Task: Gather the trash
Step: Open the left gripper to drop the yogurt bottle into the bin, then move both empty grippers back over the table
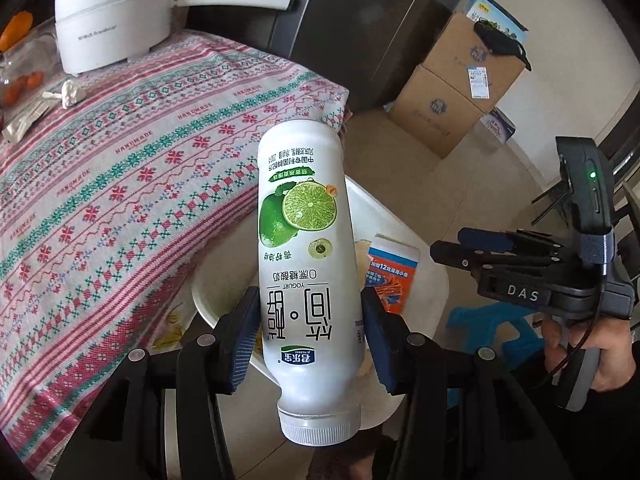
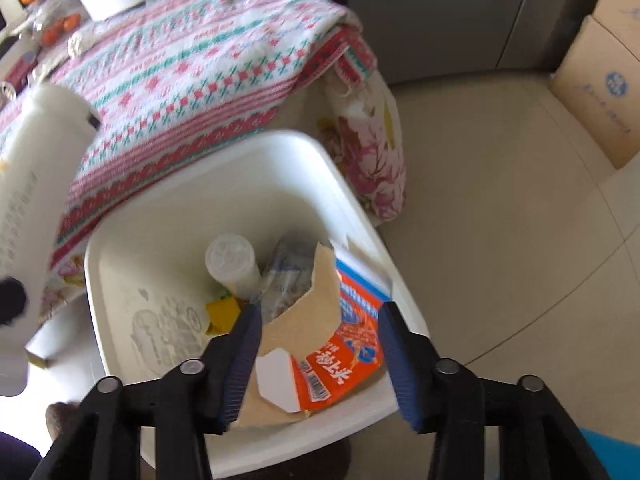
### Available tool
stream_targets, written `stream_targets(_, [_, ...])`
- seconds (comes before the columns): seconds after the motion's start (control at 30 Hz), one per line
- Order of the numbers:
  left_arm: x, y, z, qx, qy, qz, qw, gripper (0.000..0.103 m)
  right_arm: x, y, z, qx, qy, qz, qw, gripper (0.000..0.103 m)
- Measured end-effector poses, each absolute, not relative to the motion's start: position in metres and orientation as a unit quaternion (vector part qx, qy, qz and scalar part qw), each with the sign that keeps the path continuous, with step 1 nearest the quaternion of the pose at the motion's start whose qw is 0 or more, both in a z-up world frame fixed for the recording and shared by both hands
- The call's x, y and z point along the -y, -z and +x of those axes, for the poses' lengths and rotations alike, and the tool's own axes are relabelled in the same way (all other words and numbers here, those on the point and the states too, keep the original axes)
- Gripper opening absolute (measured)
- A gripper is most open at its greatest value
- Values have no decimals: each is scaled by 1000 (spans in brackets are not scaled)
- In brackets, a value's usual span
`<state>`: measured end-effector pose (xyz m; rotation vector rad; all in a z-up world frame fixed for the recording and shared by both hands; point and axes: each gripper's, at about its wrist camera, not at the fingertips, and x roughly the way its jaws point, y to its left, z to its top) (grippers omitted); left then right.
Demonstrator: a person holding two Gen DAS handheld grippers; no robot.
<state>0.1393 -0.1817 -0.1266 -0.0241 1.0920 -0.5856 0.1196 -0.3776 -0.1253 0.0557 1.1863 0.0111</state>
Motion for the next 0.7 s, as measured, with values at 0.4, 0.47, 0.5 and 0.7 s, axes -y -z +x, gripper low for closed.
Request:
stream_targets(0.4, [197, 156, 147, -516, 287, 21, 807, 54, 393, 118, 120, -547, 12, 56, 835, 55])
stream_targets(0.47, [194, 151, 147, -516, 289, 13, 806, 58, 394, 117, 119, -546, 14, 58, 835, 55])
stream_targets(0.5, [191, 147, 145, -513, 288, 12, 809, 63, 394, 117, 119, -546, 14, 59, 835, 55])
stream_targets(0.7, [164, 129, 141, -504, 278, -3, 818, 67, 393, 116, 120, -544, 14, 60, 837, 56])
